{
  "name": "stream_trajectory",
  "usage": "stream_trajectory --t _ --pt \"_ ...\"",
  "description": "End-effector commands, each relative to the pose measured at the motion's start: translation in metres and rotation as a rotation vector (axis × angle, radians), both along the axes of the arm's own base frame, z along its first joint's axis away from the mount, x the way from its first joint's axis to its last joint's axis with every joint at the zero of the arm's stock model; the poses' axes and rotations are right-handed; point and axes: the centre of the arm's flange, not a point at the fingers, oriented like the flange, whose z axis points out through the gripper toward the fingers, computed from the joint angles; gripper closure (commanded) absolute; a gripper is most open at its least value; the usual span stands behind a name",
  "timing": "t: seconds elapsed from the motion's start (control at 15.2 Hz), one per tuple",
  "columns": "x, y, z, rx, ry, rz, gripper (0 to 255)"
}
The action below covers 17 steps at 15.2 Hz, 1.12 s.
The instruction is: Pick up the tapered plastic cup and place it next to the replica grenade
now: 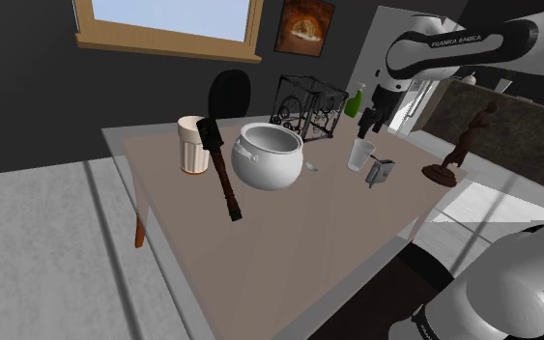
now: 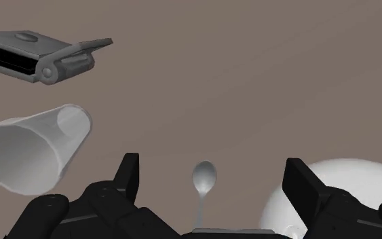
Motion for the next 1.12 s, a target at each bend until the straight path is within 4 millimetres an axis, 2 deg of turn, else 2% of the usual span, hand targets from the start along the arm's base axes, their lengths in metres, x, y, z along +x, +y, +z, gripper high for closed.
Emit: stream_trajectory --t 0.0,0.92,1.06 --pt "0.011 -0.018 -0.012 -0.006 0.009 0.0 0" --pt "0.098 -0.152 -0.105 -0.043 0.07 -0.01 0" --pt "0.101 -0.157 -0.113 -0.044 0.072 -0.01 0"
